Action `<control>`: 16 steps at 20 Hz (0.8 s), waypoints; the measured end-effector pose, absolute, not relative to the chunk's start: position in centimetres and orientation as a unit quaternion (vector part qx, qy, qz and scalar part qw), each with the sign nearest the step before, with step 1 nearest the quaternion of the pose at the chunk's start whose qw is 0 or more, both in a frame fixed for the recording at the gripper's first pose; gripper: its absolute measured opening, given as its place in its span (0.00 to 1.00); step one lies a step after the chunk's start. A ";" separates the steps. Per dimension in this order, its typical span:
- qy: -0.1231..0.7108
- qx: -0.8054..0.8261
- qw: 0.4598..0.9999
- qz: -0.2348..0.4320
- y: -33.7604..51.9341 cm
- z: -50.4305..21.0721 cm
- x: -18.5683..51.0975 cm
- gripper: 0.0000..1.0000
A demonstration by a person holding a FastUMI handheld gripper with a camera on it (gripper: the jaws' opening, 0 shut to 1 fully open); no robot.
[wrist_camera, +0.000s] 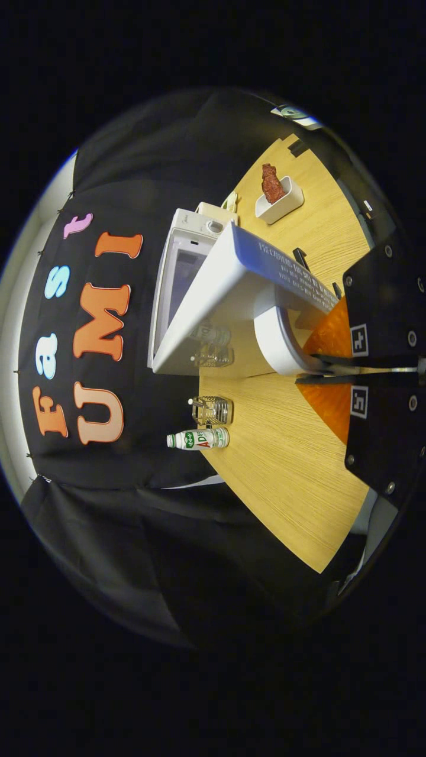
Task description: Open the microwave, put the food inside, and close the microwave door.
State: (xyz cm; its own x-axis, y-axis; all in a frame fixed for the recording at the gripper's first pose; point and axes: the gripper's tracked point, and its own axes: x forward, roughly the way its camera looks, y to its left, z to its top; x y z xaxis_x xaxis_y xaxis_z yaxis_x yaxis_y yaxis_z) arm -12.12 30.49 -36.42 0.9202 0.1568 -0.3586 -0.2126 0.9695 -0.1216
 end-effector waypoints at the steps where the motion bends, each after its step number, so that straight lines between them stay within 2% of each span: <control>1: 0.175 -0.079 0.977 0.096 30.5 -36.5 -12.1 0.04; 3: 0.181 -0.085 0.976 0.089 29.7 -36.7 -11.9 0.05; 9: 0.208 -0.077 0.966 0.134 31.5 -36.7 -14.9 0.26; 12: 0.236 -0.079 0.951 0.186 33.0 -37.1 -17.3 0.69; 13: 0.244 -0.077 0.945 0.205 33.5 -37.1 -18.2 0.77; 14: 0.246 -0.074 0.940 0.224 33.8 -36.6 -19.0 0.92; 16: 0.239 -0.069 0.933 0.260 33.9 -34.8 -20.3 0.99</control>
